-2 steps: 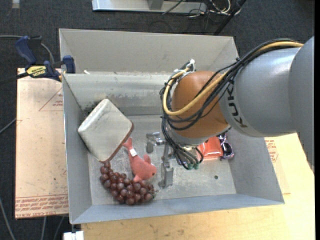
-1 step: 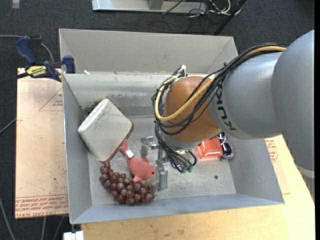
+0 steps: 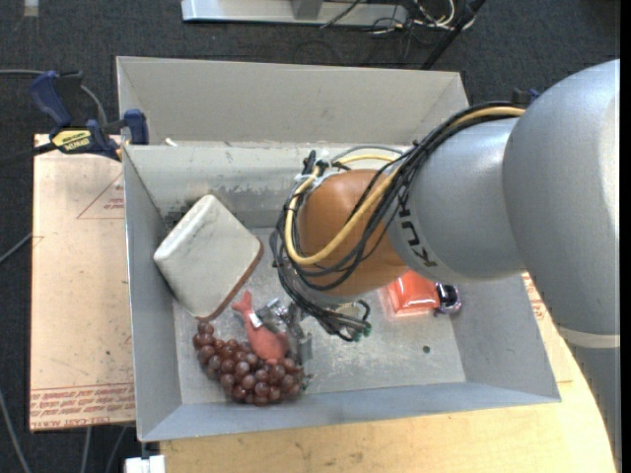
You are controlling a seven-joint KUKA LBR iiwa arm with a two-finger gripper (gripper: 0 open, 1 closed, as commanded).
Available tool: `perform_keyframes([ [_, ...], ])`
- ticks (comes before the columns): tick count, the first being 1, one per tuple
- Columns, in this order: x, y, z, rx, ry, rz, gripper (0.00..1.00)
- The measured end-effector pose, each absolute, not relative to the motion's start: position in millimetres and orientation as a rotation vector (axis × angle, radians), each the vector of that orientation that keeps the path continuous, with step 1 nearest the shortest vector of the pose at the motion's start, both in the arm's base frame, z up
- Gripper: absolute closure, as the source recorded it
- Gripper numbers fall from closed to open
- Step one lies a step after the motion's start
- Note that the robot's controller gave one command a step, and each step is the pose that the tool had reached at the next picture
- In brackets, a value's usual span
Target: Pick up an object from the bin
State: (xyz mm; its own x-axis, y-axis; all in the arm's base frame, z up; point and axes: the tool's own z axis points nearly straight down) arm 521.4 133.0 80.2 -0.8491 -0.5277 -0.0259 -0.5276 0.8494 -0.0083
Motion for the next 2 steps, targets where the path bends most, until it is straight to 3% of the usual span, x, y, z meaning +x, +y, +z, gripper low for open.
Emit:
perform_keyframes([
  [1,521.4,134.0,77.1,-0.862,2.992,-0.003,1.00],
  [2,504.6,154.0,206.9,-0.876,2.985,0.001,1.00],
])
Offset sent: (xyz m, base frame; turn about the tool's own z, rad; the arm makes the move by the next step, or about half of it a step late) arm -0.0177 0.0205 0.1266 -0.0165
